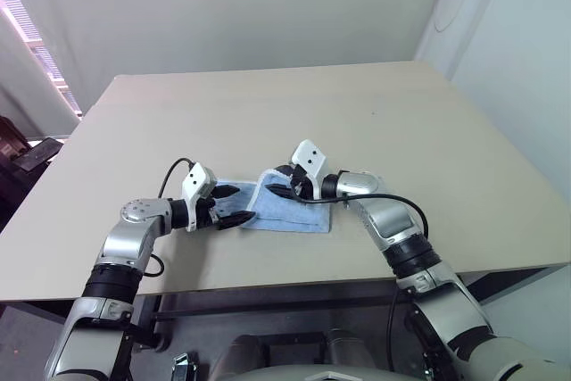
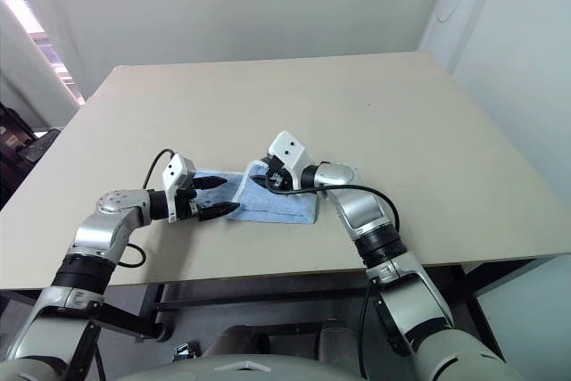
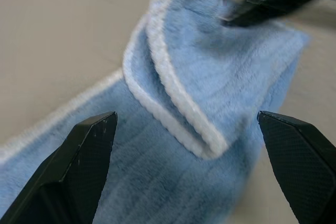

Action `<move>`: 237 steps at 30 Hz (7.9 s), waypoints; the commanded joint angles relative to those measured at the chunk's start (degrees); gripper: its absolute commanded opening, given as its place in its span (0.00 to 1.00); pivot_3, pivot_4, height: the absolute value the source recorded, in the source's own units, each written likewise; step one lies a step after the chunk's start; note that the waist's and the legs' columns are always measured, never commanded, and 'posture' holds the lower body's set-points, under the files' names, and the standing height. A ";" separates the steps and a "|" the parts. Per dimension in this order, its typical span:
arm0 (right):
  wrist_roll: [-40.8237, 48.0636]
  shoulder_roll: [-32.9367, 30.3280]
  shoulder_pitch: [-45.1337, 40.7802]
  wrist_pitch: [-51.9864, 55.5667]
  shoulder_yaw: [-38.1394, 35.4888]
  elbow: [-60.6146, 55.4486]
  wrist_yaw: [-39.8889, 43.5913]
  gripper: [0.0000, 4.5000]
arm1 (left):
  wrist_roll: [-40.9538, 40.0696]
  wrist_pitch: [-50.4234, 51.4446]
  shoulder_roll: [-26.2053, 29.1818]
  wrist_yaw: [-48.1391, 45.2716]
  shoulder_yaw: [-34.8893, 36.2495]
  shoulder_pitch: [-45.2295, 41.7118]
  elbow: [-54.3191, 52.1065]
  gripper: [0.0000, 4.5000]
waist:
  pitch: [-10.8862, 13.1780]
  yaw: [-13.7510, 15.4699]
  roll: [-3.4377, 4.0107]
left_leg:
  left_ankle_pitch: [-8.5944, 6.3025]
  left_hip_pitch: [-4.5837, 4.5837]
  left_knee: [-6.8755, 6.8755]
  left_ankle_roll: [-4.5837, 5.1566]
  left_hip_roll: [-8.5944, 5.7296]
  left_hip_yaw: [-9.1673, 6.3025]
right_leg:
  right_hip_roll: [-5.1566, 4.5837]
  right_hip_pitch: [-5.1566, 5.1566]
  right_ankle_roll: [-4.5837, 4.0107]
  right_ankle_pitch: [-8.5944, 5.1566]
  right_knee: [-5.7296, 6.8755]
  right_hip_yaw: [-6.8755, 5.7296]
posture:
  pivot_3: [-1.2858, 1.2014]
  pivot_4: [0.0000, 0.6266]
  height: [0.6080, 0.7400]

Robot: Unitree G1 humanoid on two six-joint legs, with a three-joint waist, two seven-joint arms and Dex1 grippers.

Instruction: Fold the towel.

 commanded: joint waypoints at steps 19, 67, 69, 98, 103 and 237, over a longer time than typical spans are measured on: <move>22.20 -9.62 7.21 13.12 -16.24 -14.50 5.30 0.32 | -6.66 -2.78 -1.68 -9.45 4.92 -12.78 4.20 0.71 | 0.01 -0.19 0.01 | 0.05 -0.08 0.01 -0.08 -0.01 0.09 | -0.04 0.02 0.02 -0.03 -0.12 0.00 | 0.52 0.00 1.00; 18.11 -1.50 5.08 15.16 -11.20 -6.53 4.21 0.00 | -24.31 32.41 3.07 5.27 26.80 1.01 -9.63 0.96 | 0.02 -0.95 0.00 | 0.05 -0.04 -0.02 -0.08 0.08 -0.07 | 0.04 -0.09 0.16 0.06 0.05 -0.02 | 0.52 0.00 1.00; 18.86 -1.17 5.17 16.44 -11.36 -7.32 3.84 0.00 | -26.89 38.33 4.78 9.78 29.92 4.53 -13.63 1.00 | 0.02 -1.00 0.01 | 0.05 -0.04 -0.02 -0.09 0.08 -0.09 | 0.03 -0.07 0.04 -0.01 0.05 -0.02 | 0.52 0.00 1.00; 19.30 -0.09 3.18 21.91 -8.75 -7.37 0.79 0.00 | -41.23 71.71 -6.44 53.54 53.99 6.95 -10.04 1.00 | 0.02 -1.38 0.01 | -0.06 -0.02 -0.05 -0.35 0.05 -0.11 | 0.00 -0.06 0.03 -0.13 -0.08 -0.05 | 0.52 0.00 1.00; 19.41 -1.67 3.92 22.22 -9.25 -9.02 -0.08 0.00 | -39.79 68.77 -7.35 55.46 53.34 3.78 -5.31 1.00 | 0.03 -0.94 0.05 | -0.05 0.00 -0.07 -0.36 0.05 -0.12 | -0.01 -0.04 0.02 -0.13 -0.08 -0.06 | 0.52 0.00 1.00; 14.05 -4.56 8.96 7.06 -9.46 4.35 4.10 0.28 | 3.10 -14.22 -16.23 -1.87 -0.07 -14.51 26.99 0.04 | 0.14 0.23 -0.25 | 0.07 0.27 0.02 -0.15 0.08 0.08 | -0.05 0.64 0.31 0.03 -0.60 -0.13 | 0.52 0.00 1.00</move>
